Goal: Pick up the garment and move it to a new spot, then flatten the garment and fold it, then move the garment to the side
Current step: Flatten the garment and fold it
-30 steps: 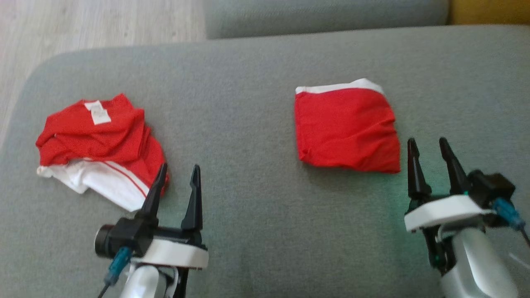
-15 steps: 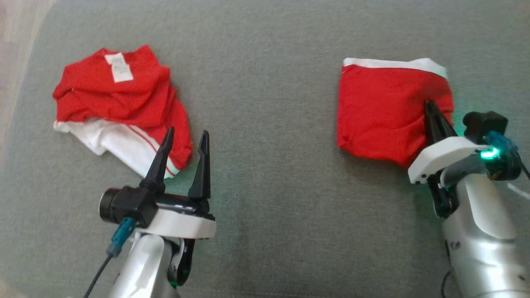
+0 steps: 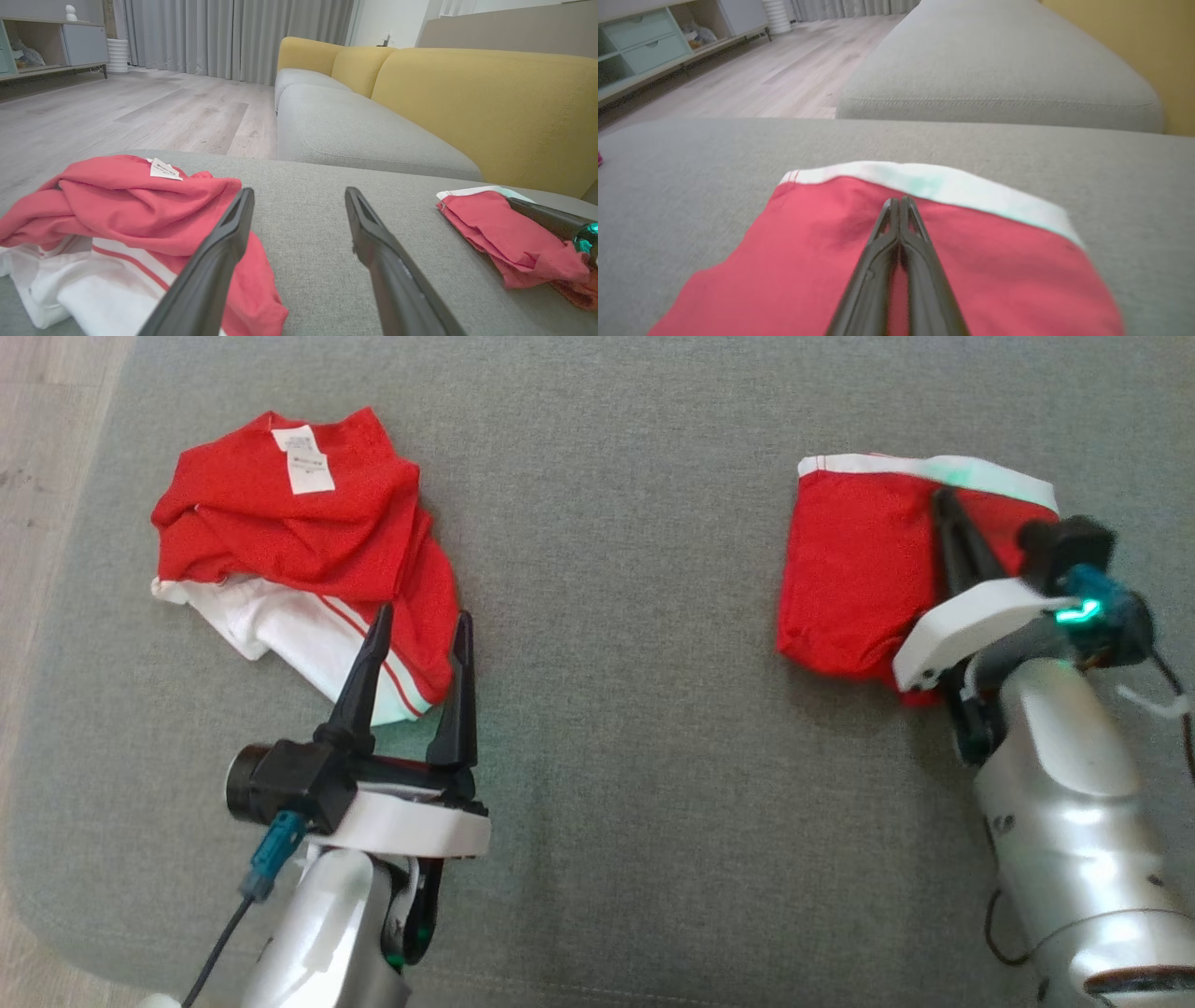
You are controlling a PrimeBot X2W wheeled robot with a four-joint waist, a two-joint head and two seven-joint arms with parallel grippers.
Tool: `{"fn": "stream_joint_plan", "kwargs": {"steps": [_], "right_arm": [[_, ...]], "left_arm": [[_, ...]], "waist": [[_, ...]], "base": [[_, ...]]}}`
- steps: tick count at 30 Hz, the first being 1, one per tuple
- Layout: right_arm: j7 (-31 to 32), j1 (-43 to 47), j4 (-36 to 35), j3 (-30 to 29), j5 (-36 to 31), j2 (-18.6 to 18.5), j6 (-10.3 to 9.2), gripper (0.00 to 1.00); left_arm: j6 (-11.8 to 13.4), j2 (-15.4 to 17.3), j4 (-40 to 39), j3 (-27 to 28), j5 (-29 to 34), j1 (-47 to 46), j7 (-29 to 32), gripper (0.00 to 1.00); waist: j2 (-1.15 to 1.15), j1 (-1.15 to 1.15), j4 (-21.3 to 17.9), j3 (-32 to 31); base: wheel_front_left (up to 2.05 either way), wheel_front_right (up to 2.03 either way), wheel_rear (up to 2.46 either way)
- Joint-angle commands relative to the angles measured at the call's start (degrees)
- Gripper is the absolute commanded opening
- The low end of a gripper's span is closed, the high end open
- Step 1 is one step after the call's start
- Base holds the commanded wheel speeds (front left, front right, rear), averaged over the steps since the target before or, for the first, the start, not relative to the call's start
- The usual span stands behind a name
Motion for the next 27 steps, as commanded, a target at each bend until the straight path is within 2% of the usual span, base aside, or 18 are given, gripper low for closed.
{"fn": "stream_joint_plan", "kwargs": {"steps": [1, 7, 12, 19, 27], "right_arm": [[-0.54, -1.01, -0.20, 2.56, -0.20, 1.15, -0.04, 0.00], [0.38, -0.08, 5.67, 7.36, 0.29, 1.32, -0.04, 0.00], [-2.43, -0.24, 6.24, 7.14, 2.14, 1.35, -0.04, 0.00], [-3.74, 1.17, 0.86, 7.49, 4.84, 1.40, -0.04, 0.00], [-3.80, 9.17, -13.51, 5.20, 5.48, 1.41, -0.04, 0.00]], "left_arm": [[0.20, 0.24, -1.93, 1.62, -0.25, -1.79, -0.37, 1.00], [0.34, 0.24, -1.72, 1.55, -0.38, -1.61, -0.37, 1.00], [0.55, 0.24, -1.47, 1.71, -0.38, -1.26, -0.37, 1.00], [0.46, 0.24, -1.48, 2.63, -0.07, -0.16, -0.37, 1.00], [0.08, 0.24, -1.70, 3.85, 1.07, 1.80, -0.37, 1.00]], "waist": [[0.00, 0.00, 0.17, -0.02], [0.00, 0.00, 0.35, -0.25], [0.00, 0.00, -0.29, -1.33], [0.00, 0.00, -2.23, -3.88], [0.00, 0.00, -5.87, -7.87]], "base": [[0.00, 0.00, 0.00], [0.00, 0.00, 0.00], [0.00, 0.00, 0.00], [0.00, 0.00, 0.00], [0.00, 0.00, 0.00]]}}
